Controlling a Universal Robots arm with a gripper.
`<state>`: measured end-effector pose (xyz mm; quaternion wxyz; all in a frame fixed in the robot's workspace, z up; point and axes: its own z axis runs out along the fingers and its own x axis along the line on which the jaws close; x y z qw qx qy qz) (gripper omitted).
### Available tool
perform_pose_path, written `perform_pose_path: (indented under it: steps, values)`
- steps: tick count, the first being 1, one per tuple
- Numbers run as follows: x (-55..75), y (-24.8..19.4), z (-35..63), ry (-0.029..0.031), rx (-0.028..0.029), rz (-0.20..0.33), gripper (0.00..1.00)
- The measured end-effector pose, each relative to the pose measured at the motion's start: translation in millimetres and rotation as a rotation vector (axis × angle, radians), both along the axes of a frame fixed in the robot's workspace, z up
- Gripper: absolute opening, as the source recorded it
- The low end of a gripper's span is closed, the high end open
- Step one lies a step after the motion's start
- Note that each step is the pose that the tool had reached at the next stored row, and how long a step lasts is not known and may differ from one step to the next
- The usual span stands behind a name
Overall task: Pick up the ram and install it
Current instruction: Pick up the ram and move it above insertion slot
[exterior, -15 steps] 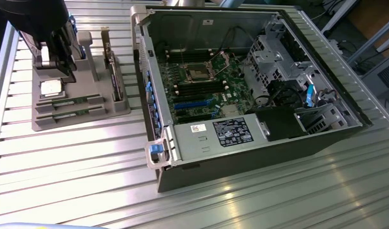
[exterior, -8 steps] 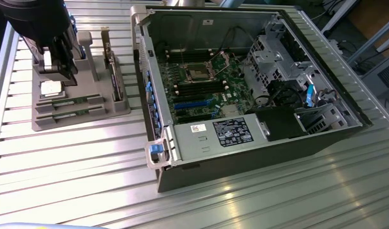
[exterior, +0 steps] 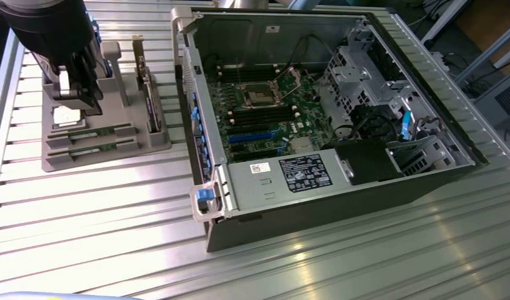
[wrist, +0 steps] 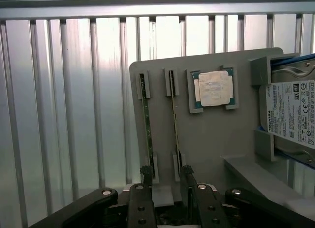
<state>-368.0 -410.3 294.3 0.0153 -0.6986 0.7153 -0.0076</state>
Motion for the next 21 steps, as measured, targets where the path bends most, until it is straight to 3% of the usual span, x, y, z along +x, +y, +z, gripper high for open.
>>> perform_pose_path:
  steps: [21]
  values:
    - [-0.1,0.0,-15.2,0.0001,-0.0046,0.000,0.36]
